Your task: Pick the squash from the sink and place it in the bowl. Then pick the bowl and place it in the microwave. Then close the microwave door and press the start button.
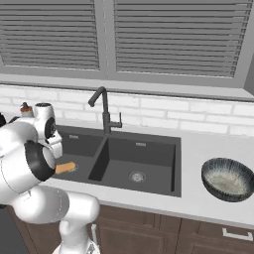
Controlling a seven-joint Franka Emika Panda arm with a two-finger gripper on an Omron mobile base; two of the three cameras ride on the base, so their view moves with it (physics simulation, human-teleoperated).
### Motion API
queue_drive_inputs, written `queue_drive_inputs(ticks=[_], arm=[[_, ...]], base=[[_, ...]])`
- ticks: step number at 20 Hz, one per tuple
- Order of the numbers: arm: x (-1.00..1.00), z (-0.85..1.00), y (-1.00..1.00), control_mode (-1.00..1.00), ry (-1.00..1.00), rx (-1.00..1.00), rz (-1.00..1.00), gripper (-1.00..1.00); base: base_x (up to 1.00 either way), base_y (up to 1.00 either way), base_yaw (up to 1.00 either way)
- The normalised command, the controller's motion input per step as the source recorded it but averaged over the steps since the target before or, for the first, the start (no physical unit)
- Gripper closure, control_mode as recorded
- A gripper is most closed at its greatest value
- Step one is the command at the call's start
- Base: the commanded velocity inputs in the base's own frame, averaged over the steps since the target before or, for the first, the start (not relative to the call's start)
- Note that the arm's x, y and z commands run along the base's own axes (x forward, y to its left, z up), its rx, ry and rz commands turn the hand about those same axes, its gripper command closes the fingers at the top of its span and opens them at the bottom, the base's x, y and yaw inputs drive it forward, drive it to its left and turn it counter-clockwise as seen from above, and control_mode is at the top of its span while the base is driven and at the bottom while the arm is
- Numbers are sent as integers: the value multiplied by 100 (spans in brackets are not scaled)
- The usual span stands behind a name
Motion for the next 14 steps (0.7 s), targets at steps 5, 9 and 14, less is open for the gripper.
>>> queue_drive_inputs(ticks=[5, 9, 14], arm=[[6, -13, 0, -100, -1, 0, -11, -100], [28, -21, 0, -100, 0, 0, -2, -100], [42, -32, 6, -100, 0, -3, 0, -100]], base=[[0, 0, 0], [0, 0, 0], [0, 0, 0]])
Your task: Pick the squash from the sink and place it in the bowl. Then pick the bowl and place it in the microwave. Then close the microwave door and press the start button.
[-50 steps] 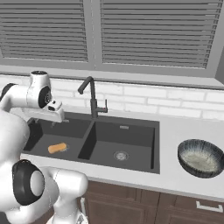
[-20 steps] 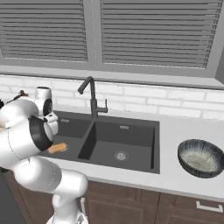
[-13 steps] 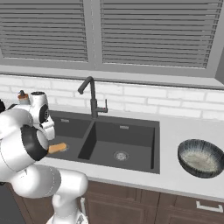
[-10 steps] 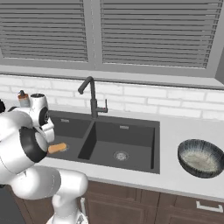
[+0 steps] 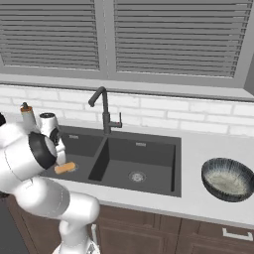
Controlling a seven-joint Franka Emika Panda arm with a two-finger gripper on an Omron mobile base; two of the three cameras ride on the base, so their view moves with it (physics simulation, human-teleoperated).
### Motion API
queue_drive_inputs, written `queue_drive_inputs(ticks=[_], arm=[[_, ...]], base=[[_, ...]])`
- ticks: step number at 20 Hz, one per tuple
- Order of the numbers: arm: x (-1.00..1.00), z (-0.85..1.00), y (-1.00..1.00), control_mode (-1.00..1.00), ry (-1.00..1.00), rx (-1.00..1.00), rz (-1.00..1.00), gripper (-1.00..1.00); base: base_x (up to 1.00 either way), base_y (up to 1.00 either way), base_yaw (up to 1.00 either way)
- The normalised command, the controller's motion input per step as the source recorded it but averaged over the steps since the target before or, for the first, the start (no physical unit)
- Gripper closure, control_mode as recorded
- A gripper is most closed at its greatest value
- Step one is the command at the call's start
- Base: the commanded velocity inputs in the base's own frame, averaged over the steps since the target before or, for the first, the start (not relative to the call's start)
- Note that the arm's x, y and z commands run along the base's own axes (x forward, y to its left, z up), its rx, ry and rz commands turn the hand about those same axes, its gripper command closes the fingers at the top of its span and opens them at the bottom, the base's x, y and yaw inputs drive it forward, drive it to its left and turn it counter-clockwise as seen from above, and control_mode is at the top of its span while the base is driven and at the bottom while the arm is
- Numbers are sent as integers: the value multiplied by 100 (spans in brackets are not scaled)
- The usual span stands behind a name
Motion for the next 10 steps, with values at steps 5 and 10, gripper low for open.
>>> queue_drive_inputs(ticks=[5, 10], arm=[[49, -29, 16, -100, 2, -6, -2, -100], [41, -21, 16, -100, 3, -5, -1, -100]], base=[[0, 0, 0], [0, 0, 0]])
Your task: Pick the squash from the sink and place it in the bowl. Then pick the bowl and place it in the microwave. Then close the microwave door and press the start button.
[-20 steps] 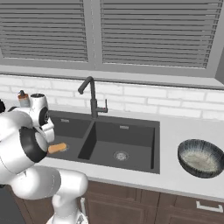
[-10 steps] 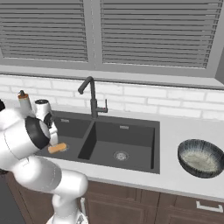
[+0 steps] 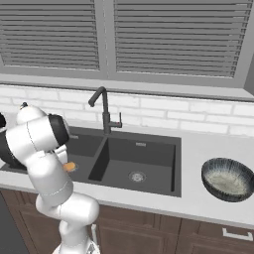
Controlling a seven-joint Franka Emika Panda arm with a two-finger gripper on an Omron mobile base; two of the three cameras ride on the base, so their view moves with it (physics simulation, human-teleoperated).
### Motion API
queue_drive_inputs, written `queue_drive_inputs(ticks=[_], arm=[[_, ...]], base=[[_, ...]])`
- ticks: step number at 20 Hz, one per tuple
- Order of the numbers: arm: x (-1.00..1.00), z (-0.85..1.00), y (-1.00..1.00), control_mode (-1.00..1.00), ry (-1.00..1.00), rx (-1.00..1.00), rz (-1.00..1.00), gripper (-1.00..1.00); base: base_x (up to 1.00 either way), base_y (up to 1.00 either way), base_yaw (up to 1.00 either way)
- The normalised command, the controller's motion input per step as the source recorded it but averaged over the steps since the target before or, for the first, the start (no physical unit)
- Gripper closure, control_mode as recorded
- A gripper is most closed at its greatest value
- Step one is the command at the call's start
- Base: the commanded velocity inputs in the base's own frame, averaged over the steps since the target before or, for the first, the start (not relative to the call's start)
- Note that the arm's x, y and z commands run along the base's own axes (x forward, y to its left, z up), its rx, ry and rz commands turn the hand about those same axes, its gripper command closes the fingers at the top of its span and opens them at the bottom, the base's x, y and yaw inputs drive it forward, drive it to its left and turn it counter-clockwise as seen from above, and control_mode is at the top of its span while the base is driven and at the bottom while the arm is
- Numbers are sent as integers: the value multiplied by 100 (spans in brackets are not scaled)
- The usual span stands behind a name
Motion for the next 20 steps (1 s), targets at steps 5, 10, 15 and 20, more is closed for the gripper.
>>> queue_drive_inputs(ticks=[5, 10, 15, 20], arm=[[32, -11, 4, -100, 8, 0, 0, -100], [10, -21, 0, -100, 4, 0, 0, -100], [13, -34, 6, -100, 0, 0, 0, -100], [14, -35, 6, -100, 4, 0, 0, -100]], base=[[0, 0, 0], [0, 0, 0], [0, 0, 0], [0, 0, 0]])
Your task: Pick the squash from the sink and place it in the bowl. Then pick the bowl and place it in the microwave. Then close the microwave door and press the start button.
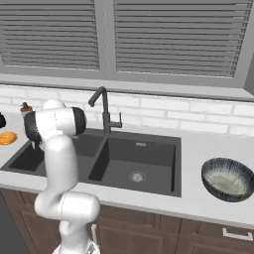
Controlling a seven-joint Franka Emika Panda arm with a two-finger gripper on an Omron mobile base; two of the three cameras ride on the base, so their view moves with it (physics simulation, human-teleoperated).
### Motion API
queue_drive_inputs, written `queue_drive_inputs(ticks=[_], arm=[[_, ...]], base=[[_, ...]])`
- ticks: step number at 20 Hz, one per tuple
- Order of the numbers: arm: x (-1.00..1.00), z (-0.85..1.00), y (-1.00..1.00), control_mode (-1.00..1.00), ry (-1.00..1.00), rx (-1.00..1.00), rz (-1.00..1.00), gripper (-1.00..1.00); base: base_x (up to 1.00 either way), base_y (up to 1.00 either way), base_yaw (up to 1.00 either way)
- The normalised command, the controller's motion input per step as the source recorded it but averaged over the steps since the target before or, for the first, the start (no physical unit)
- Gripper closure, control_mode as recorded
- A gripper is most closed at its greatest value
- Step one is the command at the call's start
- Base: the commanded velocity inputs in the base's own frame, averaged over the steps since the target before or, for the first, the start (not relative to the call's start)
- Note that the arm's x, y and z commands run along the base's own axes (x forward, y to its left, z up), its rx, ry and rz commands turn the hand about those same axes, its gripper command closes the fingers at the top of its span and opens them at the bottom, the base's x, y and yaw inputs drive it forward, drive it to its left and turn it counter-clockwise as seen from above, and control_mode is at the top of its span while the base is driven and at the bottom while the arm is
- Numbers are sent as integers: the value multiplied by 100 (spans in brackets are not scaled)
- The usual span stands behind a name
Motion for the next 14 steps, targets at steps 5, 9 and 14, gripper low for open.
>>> queue_drive_inputs(ticks=[5, 9, 14], arm=[[23, -21, 13, -100, 2, 0, 0, -100], [26, -13, 14, -100, 1, 0, 0, -100], [22, -21, 12, -100, 2, 0, 0, -100]], base=[[0, 0, 0], [0, 0, 0], [0, 0, 0]])
